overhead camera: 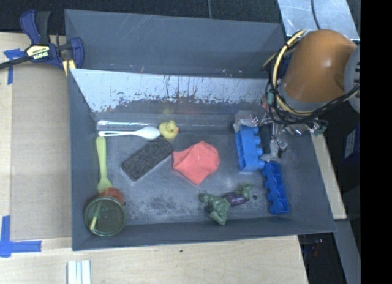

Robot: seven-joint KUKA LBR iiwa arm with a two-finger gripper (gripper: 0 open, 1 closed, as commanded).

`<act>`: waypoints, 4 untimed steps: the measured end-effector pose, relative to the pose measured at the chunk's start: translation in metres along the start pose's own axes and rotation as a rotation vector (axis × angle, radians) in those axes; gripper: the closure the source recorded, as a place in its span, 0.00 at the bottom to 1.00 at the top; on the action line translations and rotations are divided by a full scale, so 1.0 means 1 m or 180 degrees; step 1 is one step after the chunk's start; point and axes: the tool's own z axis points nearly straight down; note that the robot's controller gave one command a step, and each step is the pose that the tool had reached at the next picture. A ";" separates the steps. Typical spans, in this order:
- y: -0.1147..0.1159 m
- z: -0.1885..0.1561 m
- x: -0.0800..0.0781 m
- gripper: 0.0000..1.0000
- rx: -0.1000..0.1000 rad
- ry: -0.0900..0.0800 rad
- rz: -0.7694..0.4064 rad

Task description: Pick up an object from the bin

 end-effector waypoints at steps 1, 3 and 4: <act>-0.017 0.052 -0.003 0.00 0.0019 -0.0002 0.0028; -0.018 0.047 -0.006 1.00 0.0047 -0.0032 -0.1231; -0.019 0.025 -0.007 1.00 0.0060 -0.0046 -0.1222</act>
Offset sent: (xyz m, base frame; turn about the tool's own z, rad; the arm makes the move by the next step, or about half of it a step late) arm 0.0127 -0.0095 -0.0523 -0.3912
